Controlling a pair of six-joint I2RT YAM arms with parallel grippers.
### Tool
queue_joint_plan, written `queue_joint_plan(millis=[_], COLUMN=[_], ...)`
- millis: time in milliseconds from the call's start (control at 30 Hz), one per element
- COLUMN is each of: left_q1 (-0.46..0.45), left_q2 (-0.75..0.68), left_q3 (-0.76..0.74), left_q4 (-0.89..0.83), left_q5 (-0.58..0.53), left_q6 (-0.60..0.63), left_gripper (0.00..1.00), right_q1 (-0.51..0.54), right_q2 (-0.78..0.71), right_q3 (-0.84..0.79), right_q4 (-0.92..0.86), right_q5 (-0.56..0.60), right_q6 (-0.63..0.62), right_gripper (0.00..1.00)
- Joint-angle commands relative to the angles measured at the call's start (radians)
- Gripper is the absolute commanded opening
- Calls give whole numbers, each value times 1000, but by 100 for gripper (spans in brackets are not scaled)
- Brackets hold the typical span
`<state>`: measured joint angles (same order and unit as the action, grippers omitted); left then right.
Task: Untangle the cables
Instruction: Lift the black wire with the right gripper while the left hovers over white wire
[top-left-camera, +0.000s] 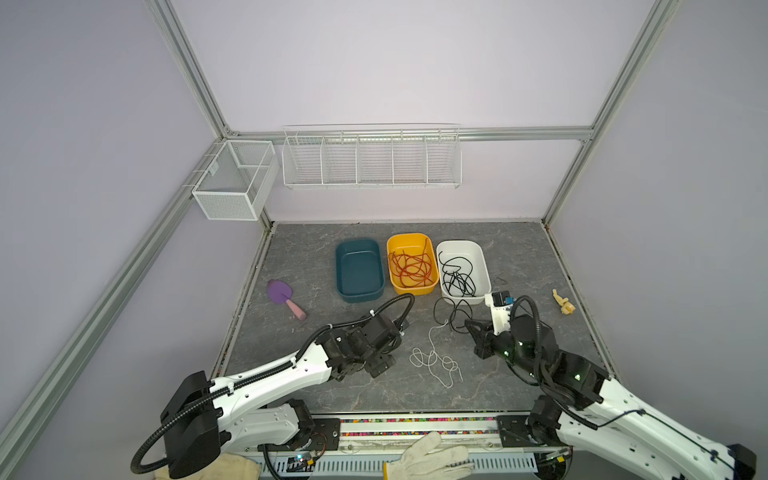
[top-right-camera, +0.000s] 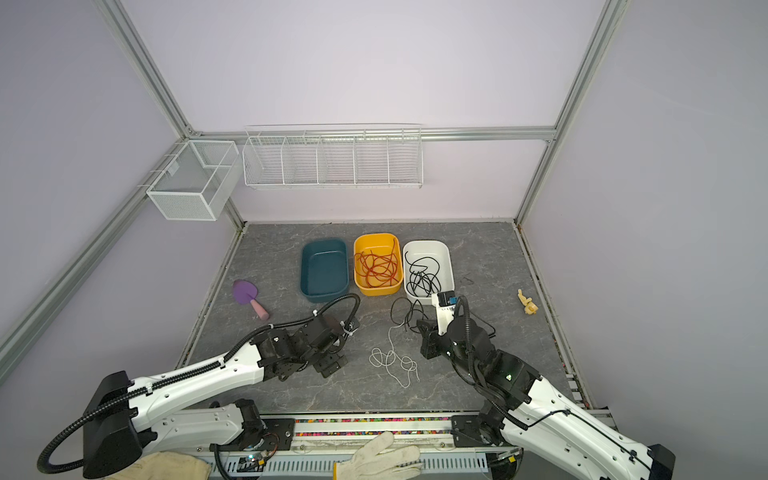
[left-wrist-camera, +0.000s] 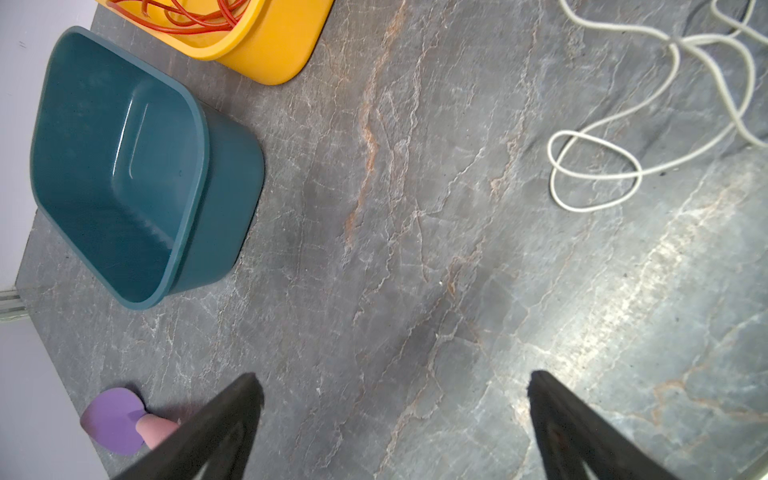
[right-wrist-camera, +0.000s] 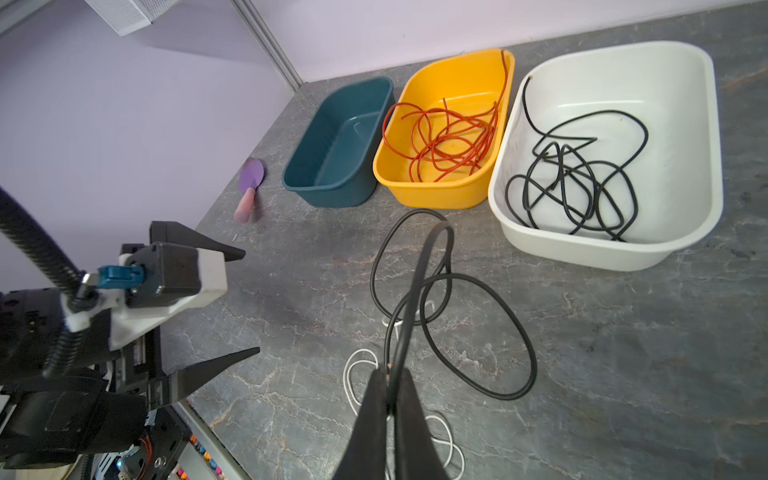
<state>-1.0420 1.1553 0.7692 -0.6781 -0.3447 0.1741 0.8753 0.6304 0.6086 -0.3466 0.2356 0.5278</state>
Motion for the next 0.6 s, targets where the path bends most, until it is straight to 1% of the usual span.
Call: queue_joint_plan(millis=[0,100,200,367,467,500,567], left_q1=[-6,-6,-7,-16,-23,-22,-22], left_q2=[6,-8,-45,-175,-269,-300,-354], left_q3=[-10,-7,-15,-90,-133,-146,-181], left_q4=[6,12,28,88,128,144,197], left_q5=[-9,12,58,186,207,218,241], left_q6=[17,10,30,126,171,187,214], left_gripper=[99,99,99,100,100,100,100], right_q1=[6,6,4,4,5,4,5], right_q2=[-5,-19,-21,-13,4,10,21], right_q3=[48,84,139,224,264,307,337], right_q4=[-23,-30,-44,-57,-65,-67,-68], right_q5=[1,-15,-45,-96,-123,-134,-158], right_q6=[-50,-61,-77,-87,-100,-104,-110], right_gripper=[6,6,6,6,6,6,6])
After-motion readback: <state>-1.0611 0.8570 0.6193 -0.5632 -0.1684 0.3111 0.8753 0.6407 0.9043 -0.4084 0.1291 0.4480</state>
